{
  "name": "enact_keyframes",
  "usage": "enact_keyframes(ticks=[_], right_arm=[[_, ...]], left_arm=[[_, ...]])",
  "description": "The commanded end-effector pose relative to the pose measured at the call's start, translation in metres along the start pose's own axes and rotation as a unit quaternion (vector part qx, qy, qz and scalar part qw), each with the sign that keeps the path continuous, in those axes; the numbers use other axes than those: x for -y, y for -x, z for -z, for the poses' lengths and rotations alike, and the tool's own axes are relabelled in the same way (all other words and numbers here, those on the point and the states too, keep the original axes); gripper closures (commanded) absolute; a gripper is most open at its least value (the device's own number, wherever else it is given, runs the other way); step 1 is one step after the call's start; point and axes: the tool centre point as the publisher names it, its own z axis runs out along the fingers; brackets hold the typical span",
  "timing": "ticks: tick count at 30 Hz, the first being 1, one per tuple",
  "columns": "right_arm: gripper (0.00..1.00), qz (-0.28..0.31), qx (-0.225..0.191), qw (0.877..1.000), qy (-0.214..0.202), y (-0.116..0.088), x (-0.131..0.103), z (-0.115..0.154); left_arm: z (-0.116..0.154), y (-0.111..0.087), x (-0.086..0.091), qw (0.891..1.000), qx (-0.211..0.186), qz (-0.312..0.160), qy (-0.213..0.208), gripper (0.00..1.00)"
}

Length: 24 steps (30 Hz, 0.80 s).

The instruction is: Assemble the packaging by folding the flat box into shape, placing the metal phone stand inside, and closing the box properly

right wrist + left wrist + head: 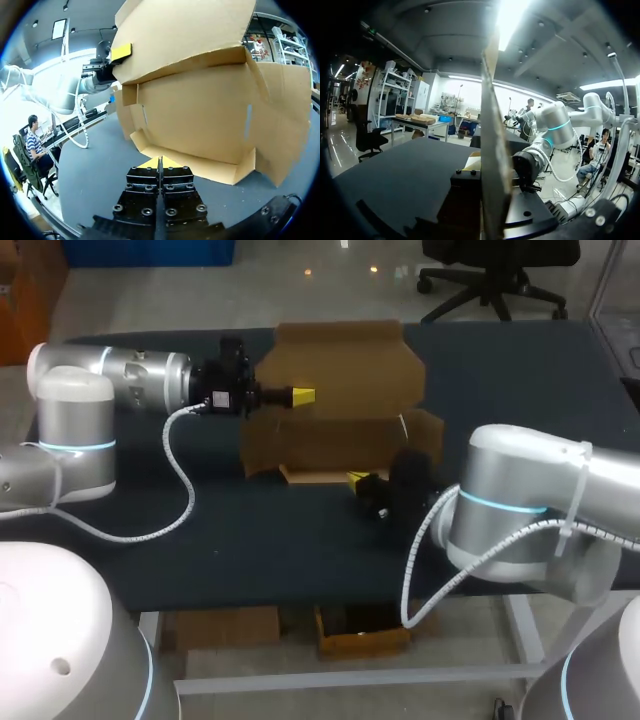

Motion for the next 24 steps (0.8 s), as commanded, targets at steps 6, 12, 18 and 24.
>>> enact_keyframes(ticks=[6,12,18,24], right_arm=[[1.0,0.033,-0.021,0.999,-0.014,0.011,-0.002,0.061],[1.0,0.064,-0.032,0.997,-0.017,0.019,-0.009,0.086],[1.0,0.085,-0.032,0.996,-0.019,0.031,-0.012,0.106],[1.0,0.097,-0.041,0.994,-0.026,0.046,-0.014,0.122]], left_arm=[[-0.001,0.0,-0.003,1.0,0.0,0.0,0.0,1.0],[-0.001,0.0,-0.003,1.0,0.0,0.0,0.0,1.0],[-0.001,0.0,-0.003,1.0,0.0,0.0,0.0,1.0],[-0.001,0.0,-0.003,1.0,0.0,0.0,0.0,1.0]])
